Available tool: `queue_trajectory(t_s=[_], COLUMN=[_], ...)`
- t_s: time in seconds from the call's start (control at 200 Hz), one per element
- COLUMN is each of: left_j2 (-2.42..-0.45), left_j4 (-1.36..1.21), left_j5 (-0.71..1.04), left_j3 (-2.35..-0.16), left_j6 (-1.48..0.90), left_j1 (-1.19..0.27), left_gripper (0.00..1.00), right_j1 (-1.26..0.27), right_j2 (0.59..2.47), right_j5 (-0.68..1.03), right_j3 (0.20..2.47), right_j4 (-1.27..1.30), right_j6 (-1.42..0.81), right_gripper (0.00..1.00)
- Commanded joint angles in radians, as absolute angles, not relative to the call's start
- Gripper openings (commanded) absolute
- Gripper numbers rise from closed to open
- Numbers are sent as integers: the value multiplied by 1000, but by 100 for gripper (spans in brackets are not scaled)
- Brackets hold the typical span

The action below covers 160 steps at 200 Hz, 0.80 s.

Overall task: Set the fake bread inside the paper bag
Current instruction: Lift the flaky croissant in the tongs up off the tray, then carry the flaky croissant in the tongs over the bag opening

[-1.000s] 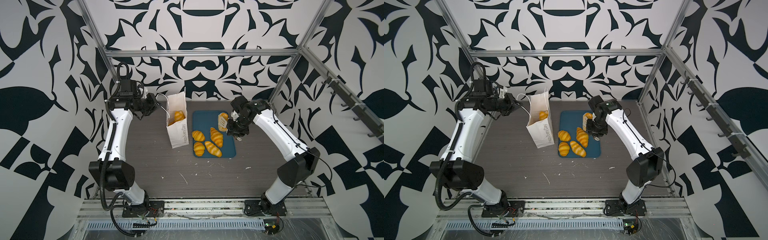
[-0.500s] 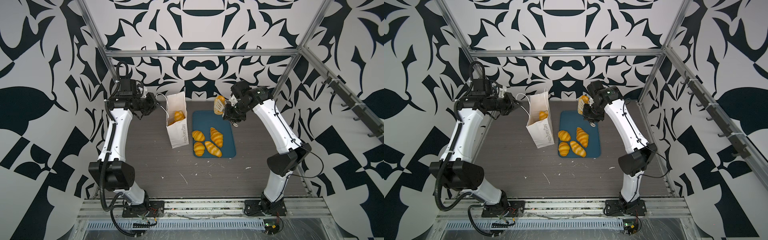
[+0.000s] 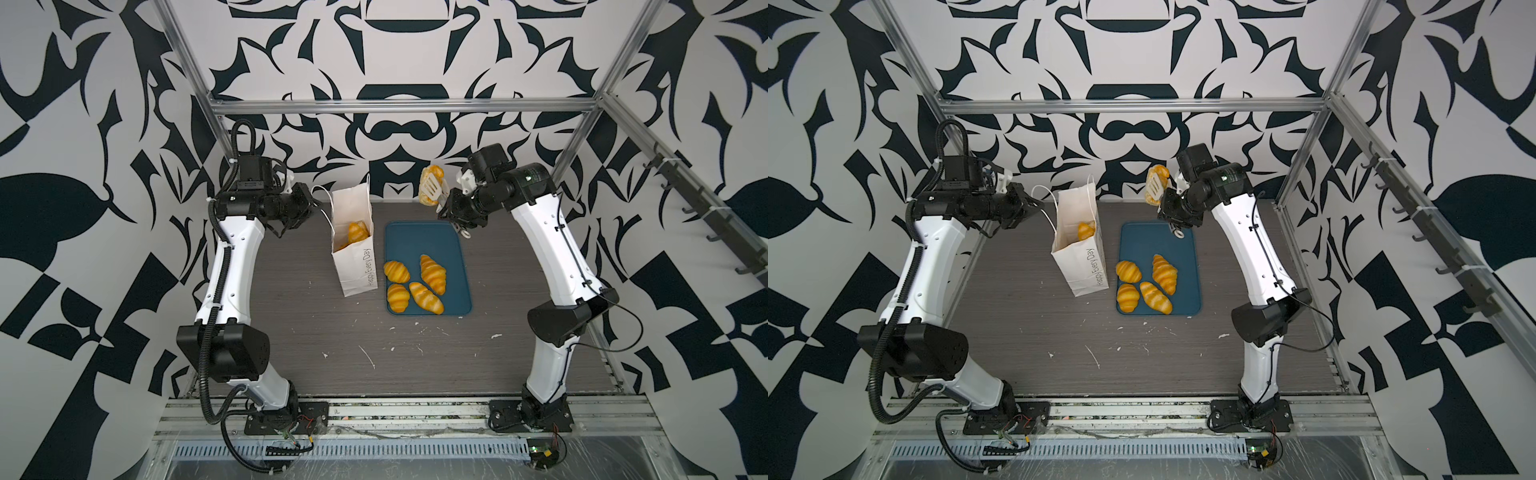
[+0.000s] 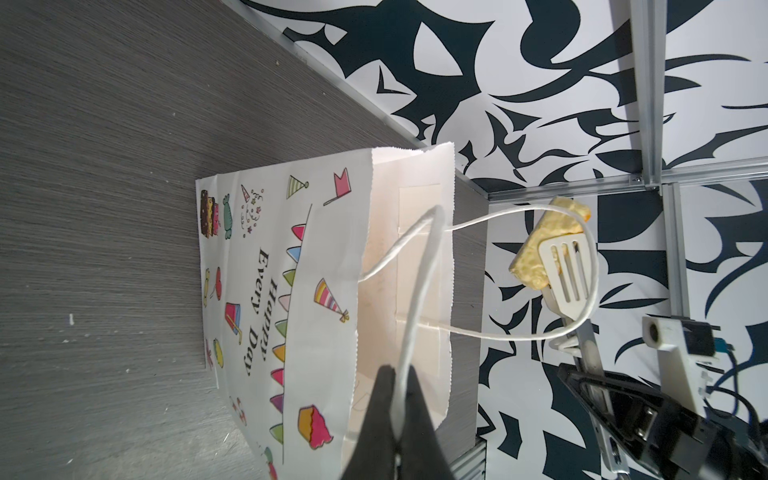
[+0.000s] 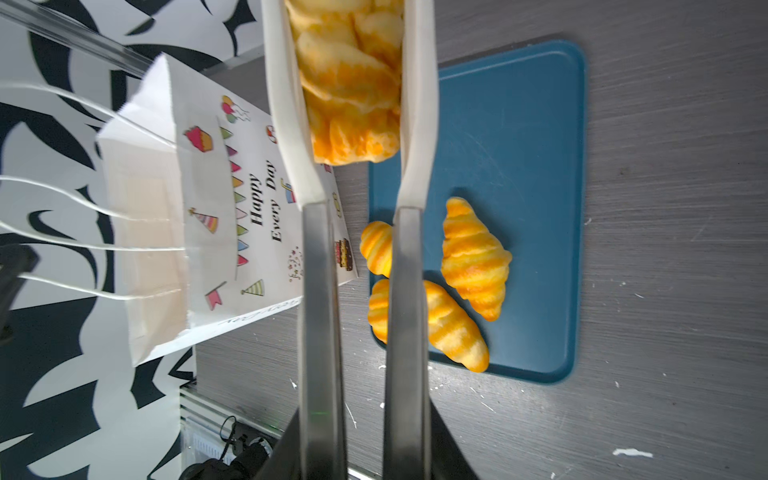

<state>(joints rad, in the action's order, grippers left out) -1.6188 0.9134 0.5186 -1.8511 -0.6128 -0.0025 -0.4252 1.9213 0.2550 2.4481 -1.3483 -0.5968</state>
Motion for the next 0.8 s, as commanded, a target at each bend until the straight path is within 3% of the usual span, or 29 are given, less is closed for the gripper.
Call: queue_trajectory(t_s=[0.0, 0.795], left_j2=[-1608, -1613], left_j4=[943, 953], left_j5=[514, 511], left_j3=[-1880, -1893], left_j6=[-607, -612], left_j1=[-6, -14], left_gripper=[0, 0], right_j1=[-423, -478], right_j2=[1893, 1716], right_j5=[319, 580], right_j3=[2510, 2294], right_j4=[-1233, -728], right_j6=[-620, -644], right_gripper=[34, 35])
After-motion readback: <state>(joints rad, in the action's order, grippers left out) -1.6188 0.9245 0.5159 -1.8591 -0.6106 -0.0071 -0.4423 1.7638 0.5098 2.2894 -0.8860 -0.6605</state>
